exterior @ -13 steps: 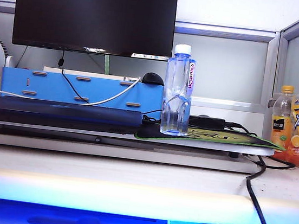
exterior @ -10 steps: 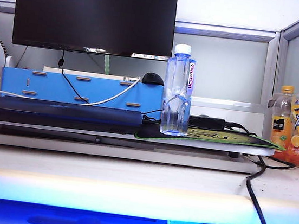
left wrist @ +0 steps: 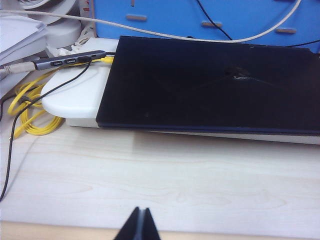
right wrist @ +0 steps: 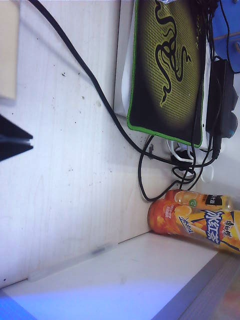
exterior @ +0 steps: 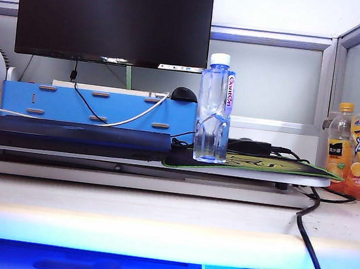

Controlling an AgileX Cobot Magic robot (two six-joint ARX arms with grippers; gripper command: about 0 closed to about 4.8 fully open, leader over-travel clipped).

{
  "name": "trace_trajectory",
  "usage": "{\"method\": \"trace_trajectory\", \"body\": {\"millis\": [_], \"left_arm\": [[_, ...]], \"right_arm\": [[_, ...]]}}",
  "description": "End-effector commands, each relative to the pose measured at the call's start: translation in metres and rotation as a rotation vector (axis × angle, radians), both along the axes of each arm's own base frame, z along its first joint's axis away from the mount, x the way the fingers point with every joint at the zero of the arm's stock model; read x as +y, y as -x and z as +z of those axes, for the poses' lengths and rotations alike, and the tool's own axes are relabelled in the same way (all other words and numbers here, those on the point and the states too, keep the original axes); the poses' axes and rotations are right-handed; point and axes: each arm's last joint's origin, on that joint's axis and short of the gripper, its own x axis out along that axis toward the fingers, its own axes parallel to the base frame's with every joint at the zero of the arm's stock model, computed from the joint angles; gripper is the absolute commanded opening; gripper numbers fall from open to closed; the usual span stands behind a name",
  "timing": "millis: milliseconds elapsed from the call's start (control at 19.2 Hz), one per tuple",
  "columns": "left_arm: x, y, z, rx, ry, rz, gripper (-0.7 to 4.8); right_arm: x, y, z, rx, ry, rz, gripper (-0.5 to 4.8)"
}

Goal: Pick up the mineral water bottle and place it on the laptop.

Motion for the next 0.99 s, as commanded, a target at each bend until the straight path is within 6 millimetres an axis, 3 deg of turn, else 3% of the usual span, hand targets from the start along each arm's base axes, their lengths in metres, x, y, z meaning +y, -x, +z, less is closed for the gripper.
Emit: {"method": "trace_trajectory", "body": {"millis": [52, 156, 364, 624, 832, 989], "left_arm": [[0.000, 0.000, 0.000, -0.003, -0.001, -0.004, -0.02], [0.000, 0.000, 0.000, -0.003, -0.001, -0.004, -0.02], [0.000, 0.000, 0.000, -0.003, -0.001, -0.004, -0.02], [0.000, 0.000, 0.000, -0.003, -0.001, -0.004, -0.02], [0.000, 0.000, 0.000, -0.003, -0.001, -0.004, -0.02], [0.000, 0.000, 0.000, -0.003, -0.001, -0.004, -0.02]], "right_arm": [[0.000, -0.001, 0.005, -0.059, -0.002, -0.015, -0.01], [0.002, -0.001, 0.009, -0.093, -0.036, 0.071, -0.01], [0.008, 0.000, 0.017, -0.126, -0.281, 0.253, -0.01], [0.012, -0.001, 0.025, -0.063, -0.351, 0.397, -0.01], [0.013, -0.011, 0.074, -0.086, -0.347, 0.421, -0.01], [0.019, -0.035, 0.107, -0.009, -0.321, 0.595, -0.01]]}}
